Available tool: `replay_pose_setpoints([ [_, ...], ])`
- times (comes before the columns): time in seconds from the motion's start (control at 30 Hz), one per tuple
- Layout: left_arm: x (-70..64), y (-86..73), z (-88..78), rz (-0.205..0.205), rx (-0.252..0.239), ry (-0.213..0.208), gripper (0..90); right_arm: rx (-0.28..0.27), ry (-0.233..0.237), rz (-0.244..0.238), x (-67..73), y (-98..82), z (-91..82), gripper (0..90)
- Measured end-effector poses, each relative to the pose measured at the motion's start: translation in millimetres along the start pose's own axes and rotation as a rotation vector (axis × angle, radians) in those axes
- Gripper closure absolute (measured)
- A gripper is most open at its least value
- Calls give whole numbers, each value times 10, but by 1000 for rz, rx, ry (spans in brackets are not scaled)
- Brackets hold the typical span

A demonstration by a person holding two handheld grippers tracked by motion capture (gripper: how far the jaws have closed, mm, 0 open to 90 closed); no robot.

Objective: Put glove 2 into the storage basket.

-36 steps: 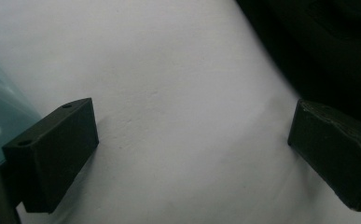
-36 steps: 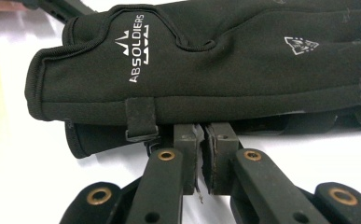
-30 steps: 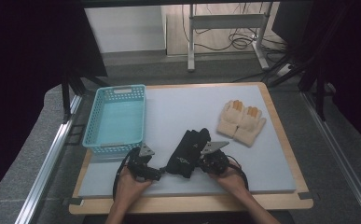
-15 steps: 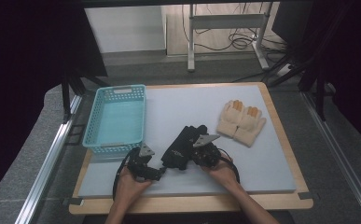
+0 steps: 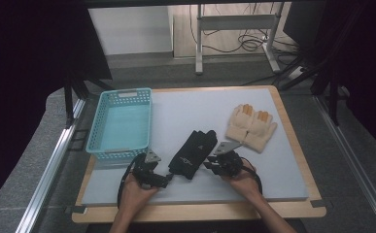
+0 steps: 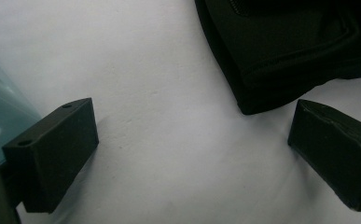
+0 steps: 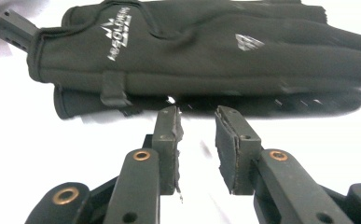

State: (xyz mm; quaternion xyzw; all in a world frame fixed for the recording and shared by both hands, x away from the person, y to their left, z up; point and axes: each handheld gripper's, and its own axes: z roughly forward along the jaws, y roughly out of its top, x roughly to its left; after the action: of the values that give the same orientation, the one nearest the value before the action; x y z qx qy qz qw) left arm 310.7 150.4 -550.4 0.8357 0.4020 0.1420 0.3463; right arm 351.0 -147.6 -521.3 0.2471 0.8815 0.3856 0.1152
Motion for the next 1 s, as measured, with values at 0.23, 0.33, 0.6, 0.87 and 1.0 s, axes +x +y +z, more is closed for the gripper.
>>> replay_pose_setpoints([
  [0.23,0,0,0,0,0,0,19,-6,-47,37,-125,-189,-202,605],
  [0.33,0,0,0,0,0,0,19,-6,-78,49,-191,-272,-278,543],
  [0.6,0,0,0,0,0,0,19,15,-172,98,-394,-457,-452,372],
  [0.87,0,-1,-1,0,0,0,19,11,-174,113,-449,-545,-434,296],
  [1.0,0,-1,-1,0,0,0,19,10,-175,115,-450,-551,-434,288],
])
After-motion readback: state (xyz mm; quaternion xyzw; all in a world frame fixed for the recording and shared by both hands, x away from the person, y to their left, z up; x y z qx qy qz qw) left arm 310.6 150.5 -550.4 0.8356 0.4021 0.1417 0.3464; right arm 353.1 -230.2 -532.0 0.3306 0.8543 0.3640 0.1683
